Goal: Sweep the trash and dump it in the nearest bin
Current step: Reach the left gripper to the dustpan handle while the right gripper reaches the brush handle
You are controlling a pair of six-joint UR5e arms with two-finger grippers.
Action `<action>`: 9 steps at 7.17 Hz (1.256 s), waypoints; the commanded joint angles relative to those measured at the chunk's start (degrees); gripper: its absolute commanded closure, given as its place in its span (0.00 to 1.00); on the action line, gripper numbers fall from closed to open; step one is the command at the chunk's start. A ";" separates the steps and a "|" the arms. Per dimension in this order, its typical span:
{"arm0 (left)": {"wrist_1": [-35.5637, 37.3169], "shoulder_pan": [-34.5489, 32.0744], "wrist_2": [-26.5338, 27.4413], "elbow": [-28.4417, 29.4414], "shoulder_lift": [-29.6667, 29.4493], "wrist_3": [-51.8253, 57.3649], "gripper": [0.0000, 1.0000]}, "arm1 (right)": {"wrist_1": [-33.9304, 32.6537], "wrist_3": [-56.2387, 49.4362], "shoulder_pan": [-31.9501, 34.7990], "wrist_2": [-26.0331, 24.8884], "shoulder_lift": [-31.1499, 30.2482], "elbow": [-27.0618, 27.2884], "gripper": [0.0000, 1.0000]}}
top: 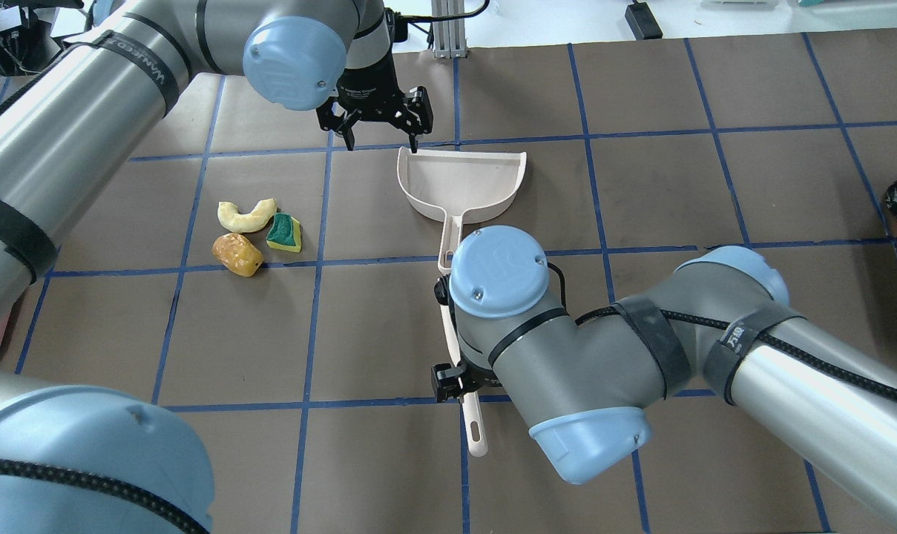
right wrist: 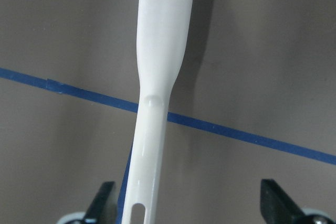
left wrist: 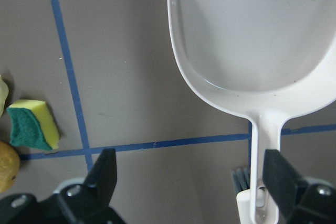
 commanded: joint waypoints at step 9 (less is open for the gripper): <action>2.70 -7.76 -2.34 -9.20 -3.47 -1.41 0.18 | -4.58 7.41 4.01 -0.07 3.83 2.72 0.96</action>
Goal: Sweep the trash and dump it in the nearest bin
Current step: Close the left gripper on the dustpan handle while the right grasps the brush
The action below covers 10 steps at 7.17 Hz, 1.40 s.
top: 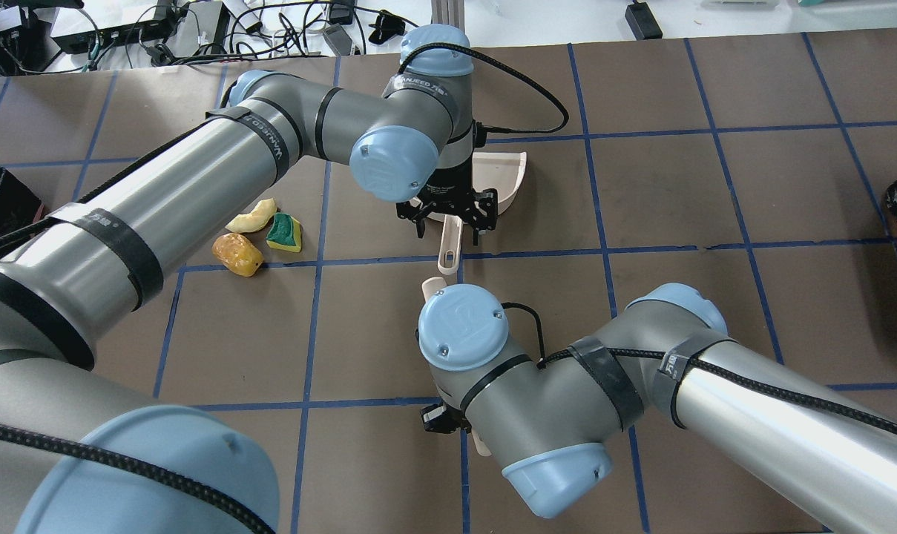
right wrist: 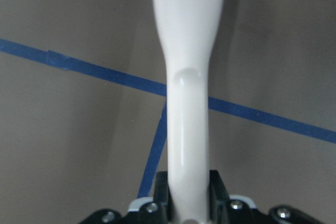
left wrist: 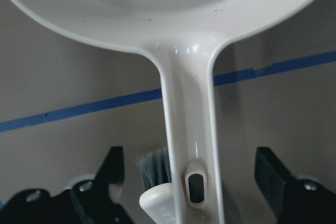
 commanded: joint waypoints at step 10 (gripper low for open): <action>-1.22 5.89 0.22 6.80 2.97 10.13 1.00 | 0.89 41.97 2.10 0.08 -2.64 0.11 1.00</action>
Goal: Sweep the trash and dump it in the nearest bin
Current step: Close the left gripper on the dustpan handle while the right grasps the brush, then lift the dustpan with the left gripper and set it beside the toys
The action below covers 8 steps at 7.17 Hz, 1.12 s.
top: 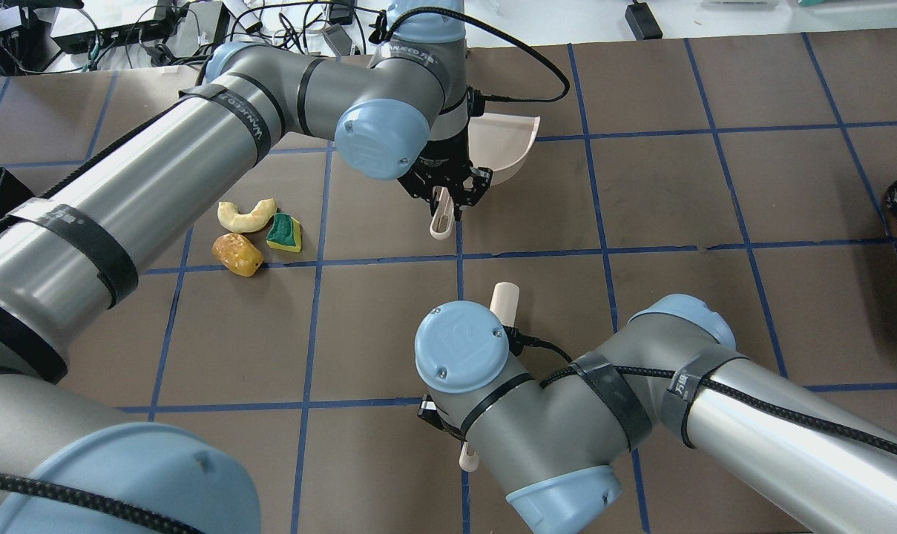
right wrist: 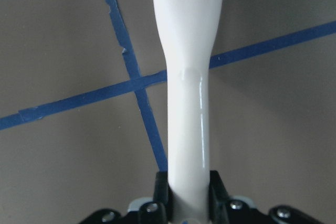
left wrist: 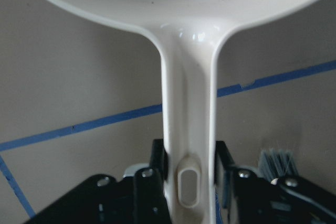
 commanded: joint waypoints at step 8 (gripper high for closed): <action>-8.25 45.12 13.41 0.19 8.35 87.73 1.00 | 5.45 29.08 6.15 3.63 9.96 -18.71 1.00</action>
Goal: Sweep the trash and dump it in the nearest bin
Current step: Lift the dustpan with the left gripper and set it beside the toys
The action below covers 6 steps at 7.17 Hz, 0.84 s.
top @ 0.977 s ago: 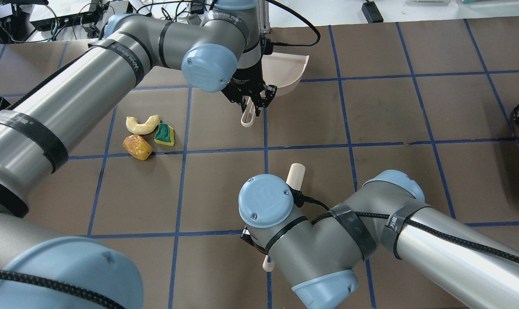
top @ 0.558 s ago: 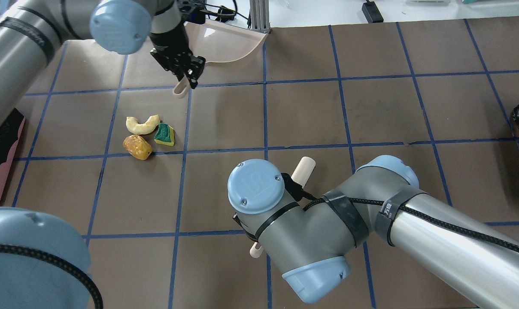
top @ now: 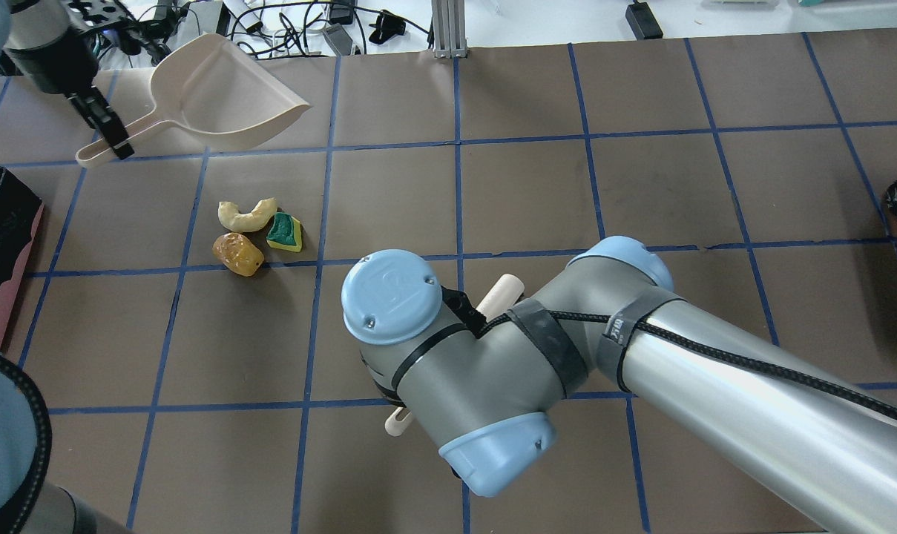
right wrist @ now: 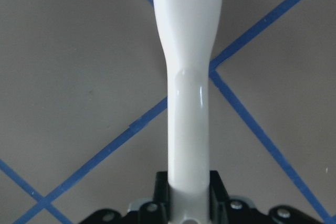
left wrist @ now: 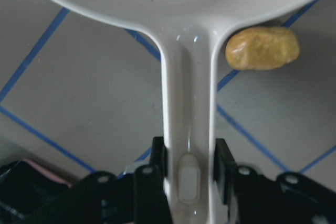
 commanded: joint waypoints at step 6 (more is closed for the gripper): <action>30.34 12.48 7.04 -8.29 -9.59 51.04 1.00 | 5.41 4.80 3.22 0.15 5.90 -8.65 1.00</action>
